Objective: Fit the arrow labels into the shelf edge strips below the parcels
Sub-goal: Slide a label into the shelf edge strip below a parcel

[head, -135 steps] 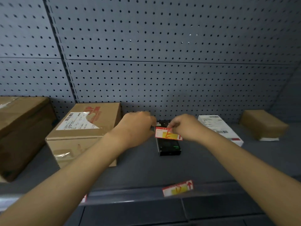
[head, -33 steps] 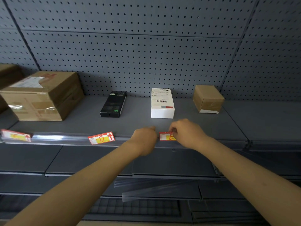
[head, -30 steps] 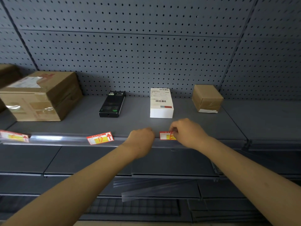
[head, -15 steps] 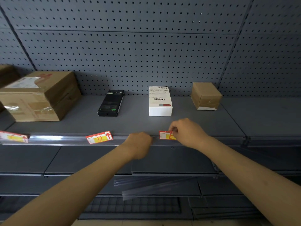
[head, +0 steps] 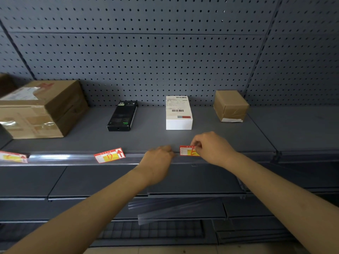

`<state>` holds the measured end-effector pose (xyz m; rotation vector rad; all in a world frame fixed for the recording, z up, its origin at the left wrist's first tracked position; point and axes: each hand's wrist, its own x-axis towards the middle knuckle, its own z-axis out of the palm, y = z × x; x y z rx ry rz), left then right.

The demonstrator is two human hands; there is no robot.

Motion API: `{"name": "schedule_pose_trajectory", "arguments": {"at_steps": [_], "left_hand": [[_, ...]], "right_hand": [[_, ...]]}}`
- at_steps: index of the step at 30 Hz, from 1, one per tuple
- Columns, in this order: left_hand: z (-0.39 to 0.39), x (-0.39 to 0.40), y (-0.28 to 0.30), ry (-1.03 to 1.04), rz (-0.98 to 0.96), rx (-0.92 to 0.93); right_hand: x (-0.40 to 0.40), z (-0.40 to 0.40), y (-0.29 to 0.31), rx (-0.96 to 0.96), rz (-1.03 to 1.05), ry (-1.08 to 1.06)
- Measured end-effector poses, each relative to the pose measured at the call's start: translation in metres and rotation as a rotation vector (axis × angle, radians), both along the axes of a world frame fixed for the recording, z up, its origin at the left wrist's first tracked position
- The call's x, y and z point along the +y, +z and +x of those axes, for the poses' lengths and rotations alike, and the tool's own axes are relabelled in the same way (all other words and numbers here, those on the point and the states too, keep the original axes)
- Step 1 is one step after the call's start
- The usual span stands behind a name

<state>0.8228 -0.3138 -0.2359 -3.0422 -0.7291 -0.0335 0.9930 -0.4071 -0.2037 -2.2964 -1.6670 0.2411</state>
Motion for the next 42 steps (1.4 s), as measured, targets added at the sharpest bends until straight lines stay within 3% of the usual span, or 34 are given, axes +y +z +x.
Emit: {"name": "schedule_pose_trajectory", "arguments": {"at_steps": [16, 23, 35, 42], "left_hand": [[0.021, -0.011, 0.005, 0.111, 0.044, 0.049], [0.016, -0.015, 0.012, 0.142, 0.010, 0.110], [0.012, -0.011, 0.012, 0.127, -0.045, 0.090], [0.003, 0.004, 0.026, 0.176, -0.112, 0.042]], "right_hand": [[0.005, -0.002, -0.005, -0.042, 0.024, 0.032], [0.012, -0.008, -0.011, -0.245, 0.023, 0.138], [0.020, -0.017, -0.013, -0.180, 0.056, 0.185], [0.013, -0.005, 0.004, -0.038, 0.092, 0.104]]}}
